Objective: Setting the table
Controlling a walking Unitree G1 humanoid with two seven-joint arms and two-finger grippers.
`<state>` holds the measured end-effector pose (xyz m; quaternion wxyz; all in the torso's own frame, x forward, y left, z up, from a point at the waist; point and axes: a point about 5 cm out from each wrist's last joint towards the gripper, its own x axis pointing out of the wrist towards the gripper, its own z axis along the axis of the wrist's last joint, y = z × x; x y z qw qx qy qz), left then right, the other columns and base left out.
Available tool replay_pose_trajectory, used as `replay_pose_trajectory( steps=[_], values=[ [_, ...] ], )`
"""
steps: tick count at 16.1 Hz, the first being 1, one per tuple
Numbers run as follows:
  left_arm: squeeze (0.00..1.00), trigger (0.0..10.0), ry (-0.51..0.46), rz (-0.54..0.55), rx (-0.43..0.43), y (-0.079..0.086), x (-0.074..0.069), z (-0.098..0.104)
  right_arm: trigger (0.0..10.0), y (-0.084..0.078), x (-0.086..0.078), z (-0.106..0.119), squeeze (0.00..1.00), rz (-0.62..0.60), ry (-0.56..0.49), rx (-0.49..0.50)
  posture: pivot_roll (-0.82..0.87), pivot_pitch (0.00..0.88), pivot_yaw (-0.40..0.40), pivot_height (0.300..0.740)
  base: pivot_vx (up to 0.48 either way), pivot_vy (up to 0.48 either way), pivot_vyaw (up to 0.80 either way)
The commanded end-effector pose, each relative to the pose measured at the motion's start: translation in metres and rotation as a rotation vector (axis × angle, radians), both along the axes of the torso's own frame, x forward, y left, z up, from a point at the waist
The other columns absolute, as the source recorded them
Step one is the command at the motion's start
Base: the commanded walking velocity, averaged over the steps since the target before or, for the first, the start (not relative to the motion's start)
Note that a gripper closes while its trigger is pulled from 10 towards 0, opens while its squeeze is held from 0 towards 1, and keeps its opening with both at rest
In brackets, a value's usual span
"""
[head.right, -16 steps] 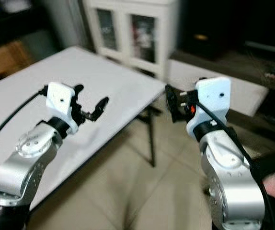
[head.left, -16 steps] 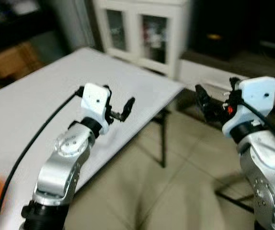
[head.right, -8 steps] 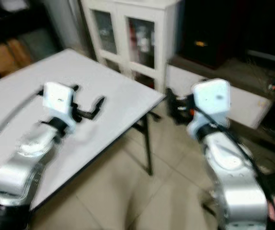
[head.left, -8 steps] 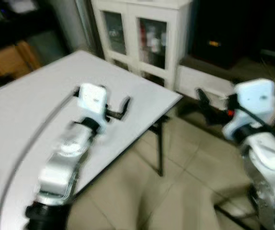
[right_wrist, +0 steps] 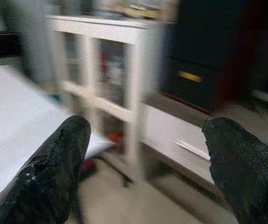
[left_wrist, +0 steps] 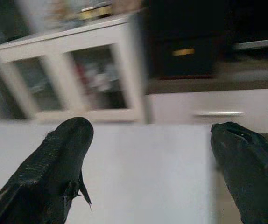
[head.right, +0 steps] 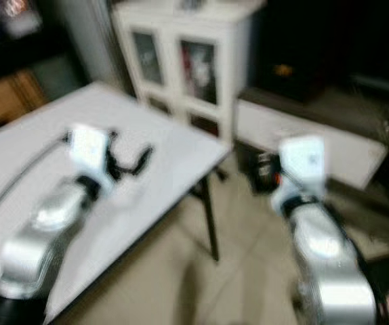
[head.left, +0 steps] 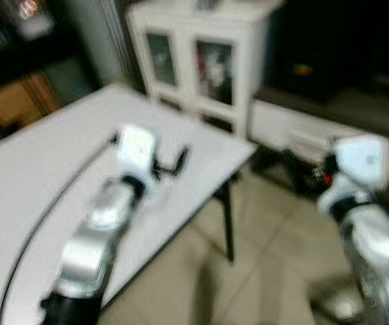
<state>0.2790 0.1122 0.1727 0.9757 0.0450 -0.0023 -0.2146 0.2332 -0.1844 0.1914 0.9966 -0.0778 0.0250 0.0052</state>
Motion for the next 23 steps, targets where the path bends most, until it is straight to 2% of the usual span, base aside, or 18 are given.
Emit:
replay_pose_trajectory(
  steps=[1,3,5,10,13,16,19,20,23],
  values=[
    [0.0,10.0,0.007,0.036,0.023,0.011,0.004,-0.003,10.0,0.004,0.002,0.0,0.0,0.008,-0.022,0.056,-0.06,0.0,0.115,0.74,0.315,0.0,-0.55],
    [0.0,10.0,0.007,0.037,0.035,0.013,0.01,-0.004,10.0,-0.001,0.005,-0.011,0.0,-0.023,-0.004,0.056,-0.06,0.0,0.115,0.74,0.324,0.0,0.0],
    [0.0,10.0,0.007,0.045,0.039,0.016,0.011,-0.004,10.0,-0.001,0.005,-0.012,0.0,-0.019,-0.009,0.056,-0.06,0.0,0.116,0.74,0.334,0.0,0.0],
    [0.0,10.0,0.012,0.076,0.049,0.023,0.013,-0.01,10.0,0.0,0.007,-0.015,0.0,0.05,-0.006,0.024,-0.06,0.0,0.105,0.74,0.355,0.0,0.0],
    [0.0,10.0,0.012,0.086,0.051,0.026,0.014,-0.013,10.0,-0.001,0.01,-0.015,0.0,0.047,-0.016,0.018,-0.05,0.0,0.1,0.74,0.39,0.0,0.8],
    [0.0,10.0,0.013,0.085,0.046,0.026,0.014,-0.015,10.0,-0.003,0.01,-0.016,0.0,0.039,-0.023,0.029,-0.06,0.0,0.1,0.74,0.393,0.0,0.0],
    [0.0,10.0,0.027,0.078,0.02,0.025,0.012,-0.018,10.0,-0.004,0.009,-0.026,0.0,0.036,0.038,-0.013,-0.06,0.0,0.099,0.74,0.308,0.0,0.0],
    [0.0,10.0,0.055,0.113,0.013,0.031,0.011,-0.028,10.0,-0.002,0.006,-0.036,0.0,0.06,0.051,-0.012,-0.06,0.0,0.099,0.74,0.0,0.0,0.0],
    [0.0,10.0,0.072,0.162,0.046,0.044,0.01,-0.039,10.0,0.001,0.003,-0.049,0.0,0.09,0.089,0.016,-0.05,0.0,0.091,0.74,0.0,0.0,0.0]
  ],
)
